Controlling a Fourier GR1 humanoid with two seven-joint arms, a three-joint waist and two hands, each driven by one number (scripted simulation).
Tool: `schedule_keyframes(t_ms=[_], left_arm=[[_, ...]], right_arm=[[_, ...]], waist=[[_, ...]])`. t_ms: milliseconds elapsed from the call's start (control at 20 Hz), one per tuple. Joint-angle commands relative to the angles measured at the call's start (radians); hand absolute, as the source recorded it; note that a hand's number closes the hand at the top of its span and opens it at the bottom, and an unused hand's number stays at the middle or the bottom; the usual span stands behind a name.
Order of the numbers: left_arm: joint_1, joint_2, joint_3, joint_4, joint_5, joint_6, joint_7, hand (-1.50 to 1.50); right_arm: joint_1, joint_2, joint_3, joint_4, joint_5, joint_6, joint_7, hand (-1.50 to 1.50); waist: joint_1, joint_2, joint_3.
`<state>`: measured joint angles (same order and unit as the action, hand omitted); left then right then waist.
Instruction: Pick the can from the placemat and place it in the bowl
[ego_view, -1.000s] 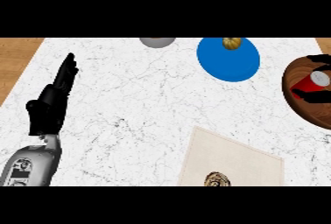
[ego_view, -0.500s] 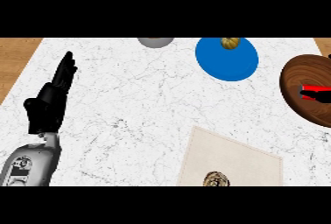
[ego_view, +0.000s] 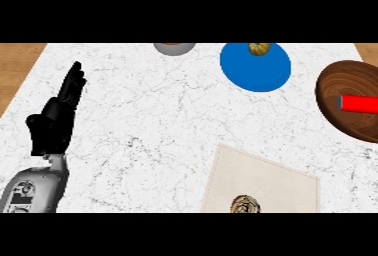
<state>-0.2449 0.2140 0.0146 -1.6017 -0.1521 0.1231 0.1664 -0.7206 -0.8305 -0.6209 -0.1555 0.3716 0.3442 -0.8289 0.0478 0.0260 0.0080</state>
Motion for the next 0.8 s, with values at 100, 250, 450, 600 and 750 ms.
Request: schedule_keyframes(t_ms=[100,250,450,600,750], left_arm=[[0.015,0.009,0.027,0.033,0.021,-0.014,-0.032,0.0],[-0.026,-0.005,0.012,0.004,0.0,0.009,0.027,0.0],[0.048,0.005,0.011,-0.035,-0.007,0.005,0.004,0.0],[0.001,0.031,0.045,0.009,0.03,-0.029,0.008,0.0],[0.034,-0.006,0.004,-0.021,-0.006,0.003,-0.007,0.0]], right_arm=[[0.11,-0.071,-0.017,0.009,-0.033,0.248,-0.136,-1.5],[0.135,-0.067,0.006,-0.009,-0.02,0.269,-0.145,-1.5],[0.175,-0.085,-0.001,-0.028,-0.045,0.32,-0.178,-1.5],[0.195,-0.063,0.014,-0.046,-0.044,0.307,-0.189,-1.5],[0.21,-0.069,0.019,-0.062,-0.056,0.319,-0.191,-1.5]], waist=[[-0.027,-0.007,-0.001],[-0.025,-0.006,0.002],[-0.018,-0.013,0.002],[-0.025,-0.01,0.001],[-0.022,-0.014,0.001]])
